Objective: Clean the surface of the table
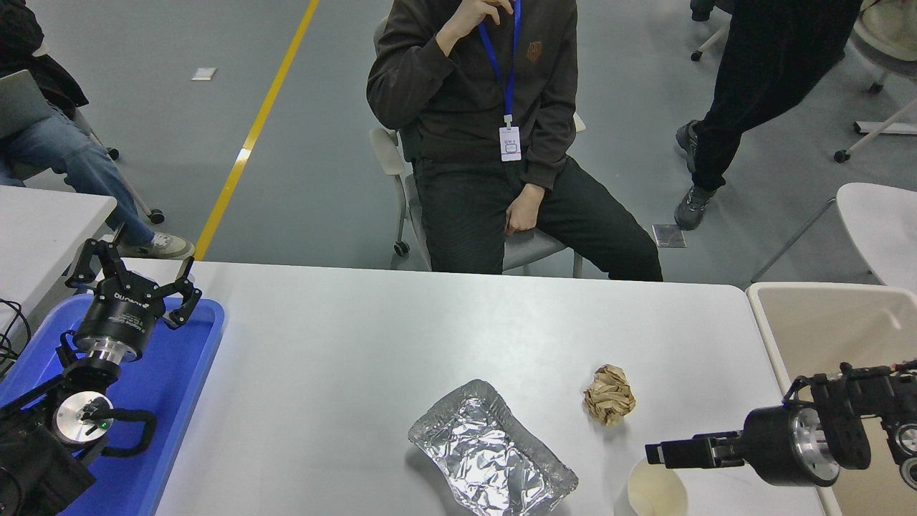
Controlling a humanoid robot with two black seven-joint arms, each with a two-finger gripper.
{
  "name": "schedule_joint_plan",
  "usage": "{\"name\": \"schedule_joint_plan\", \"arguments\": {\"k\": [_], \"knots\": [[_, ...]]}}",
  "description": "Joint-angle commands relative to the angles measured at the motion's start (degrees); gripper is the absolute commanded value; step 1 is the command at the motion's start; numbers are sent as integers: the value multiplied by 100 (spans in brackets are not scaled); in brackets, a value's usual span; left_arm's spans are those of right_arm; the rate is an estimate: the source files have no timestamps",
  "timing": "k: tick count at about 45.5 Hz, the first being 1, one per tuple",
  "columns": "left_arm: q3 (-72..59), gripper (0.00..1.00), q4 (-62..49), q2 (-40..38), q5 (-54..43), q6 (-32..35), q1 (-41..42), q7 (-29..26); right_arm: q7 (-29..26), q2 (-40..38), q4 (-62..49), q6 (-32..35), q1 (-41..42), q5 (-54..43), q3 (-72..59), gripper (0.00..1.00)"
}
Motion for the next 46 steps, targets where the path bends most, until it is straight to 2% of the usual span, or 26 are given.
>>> {"name": "schedule_joint_plan", "arguments": {"k": [1, 35, 46], "knots": [[0, 100, 0, 0, 0, 0, 0, 0, 323, -18, 4, -8, -39, -571, -64, 99], [0, 100, 0, 0, 0, 0, 0, 0, 332, 562, -603, -87, -179, -1125, -380, 99], [0, 100, 0, 0, 0, 0, 0, 0, 350, 597, -796, -526, -443, -1424, -380, 98]]}}
